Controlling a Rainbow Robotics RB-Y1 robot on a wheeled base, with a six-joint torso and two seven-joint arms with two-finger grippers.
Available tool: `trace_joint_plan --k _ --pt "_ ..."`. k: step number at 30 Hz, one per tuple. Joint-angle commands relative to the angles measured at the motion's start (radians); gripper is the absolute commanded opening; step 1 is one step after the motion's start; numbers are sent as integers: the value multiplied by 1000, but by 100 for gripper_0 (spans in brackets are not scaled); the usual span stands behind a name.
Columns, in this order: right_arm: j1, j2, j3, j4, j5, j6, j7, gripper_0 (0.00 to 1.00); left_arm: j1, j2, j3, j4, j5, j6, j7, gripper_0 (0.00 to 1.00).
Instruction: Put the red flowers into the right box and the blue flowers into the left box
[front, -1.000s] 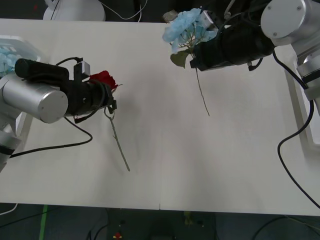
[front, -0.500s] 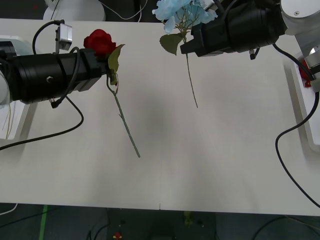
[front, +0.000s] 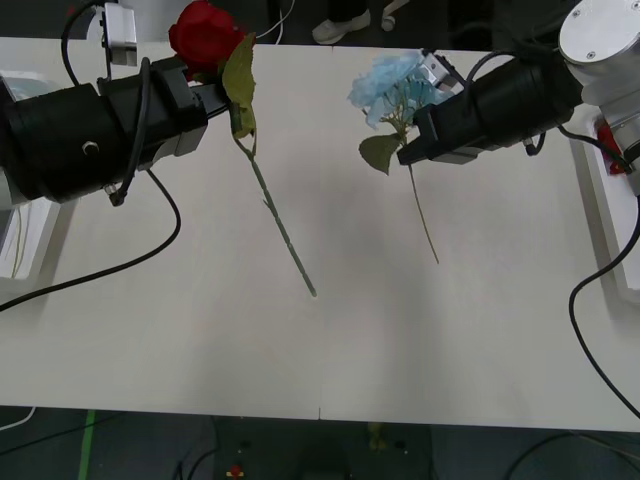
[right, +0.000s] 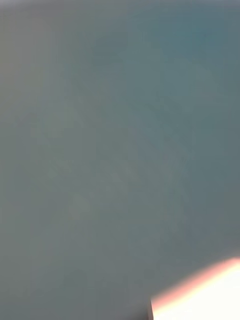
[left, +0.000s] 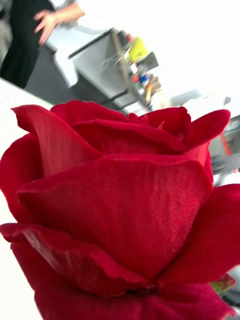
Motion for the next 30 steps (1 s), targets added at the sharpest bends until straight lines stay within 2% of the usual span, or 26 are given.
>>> trace_joint_plan --k 1,6,11,17,18,20,21,23,27,30 --pt "-43 -44 48 92 12 -13 -84 0 7 -9 -101 -69 2 -143 -35 0" --pt "5 -44 137 123 170 -96 -110 0 -24 -9 -212 -66 -33 -265 -35 0" --pt "68 -42 160 123 240 -208 -100 0 -47 -9 -249 -66 -41 -266 -27 0" --pt "83 -32 160 121 315 -222 -89 0 -59 -9 -286 -64 -44 -274 -21 0" --pt "85 -28 163 121 335 -223 -87 8 -62 -8 -302 -61 -50 -274 -18 0" --pt "85 -28 166 121 344 -225 -86 42 -68 -8 -319 -56 -56 -274 -18 0" --pt "85 -28 167 123 343 -225 -86 54 -73 -6 -328 -52 -69 -274 -17 0" --pt "85 -38 167 121 332 -225 -80 69 -77 -8 -342 -47 -87 -274 -15 0" --pt "85 -82 173 109 231 -220 -27 85 -80 -11 -352 -43 -102 -274 -12 0" --pt "88 -127 173 103 120 -195 23 92 -84 -16 -352 -40 -112 -275 -9 0"
